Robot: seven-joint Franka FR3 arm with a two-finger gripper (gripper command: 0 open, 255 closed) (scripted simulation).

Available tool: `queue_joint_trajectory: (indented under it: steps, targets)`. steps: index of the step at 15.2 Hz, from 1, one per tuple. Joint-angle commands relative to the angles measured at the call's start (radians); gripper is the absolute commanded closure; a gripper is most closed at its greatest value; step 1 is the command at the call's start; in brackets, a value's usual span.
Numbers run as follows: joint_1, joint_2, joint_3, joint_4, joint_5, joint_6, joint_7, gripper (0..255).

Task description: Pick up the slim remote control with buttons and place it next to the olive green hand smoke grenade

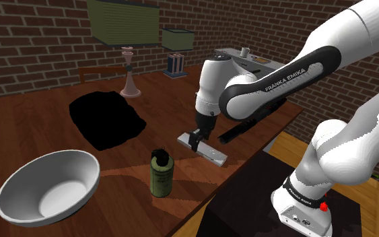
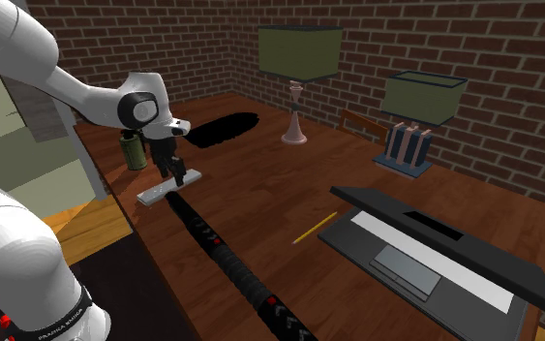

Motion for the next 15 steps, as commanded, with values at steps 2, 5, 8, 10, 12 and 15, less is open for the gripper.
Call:
queue_joint_trajectory:
  steps: [2,5,8,10,12,15]
  targets:
    - [0.000,0.000,0.000,0.000,0.000,0.000,0.000,0]
    - [0.002,-0.025,-0.003,0.015,0.004,-0.040,-0.004,0]
    - [0.006,-0.086,-0.012,0.064,0.012,-0.149,-0.011,0]
    - [0.006,-0.086,-0.012,0.064,0.012,-0.149,-0.011,0]
    - [0.006,-0.086,-0.012,0.064,0.012,-0.149,-0.011,0]
    - [0.006,-0.086,-0.012,0.064,0.012,-0.149,-0.011,0]
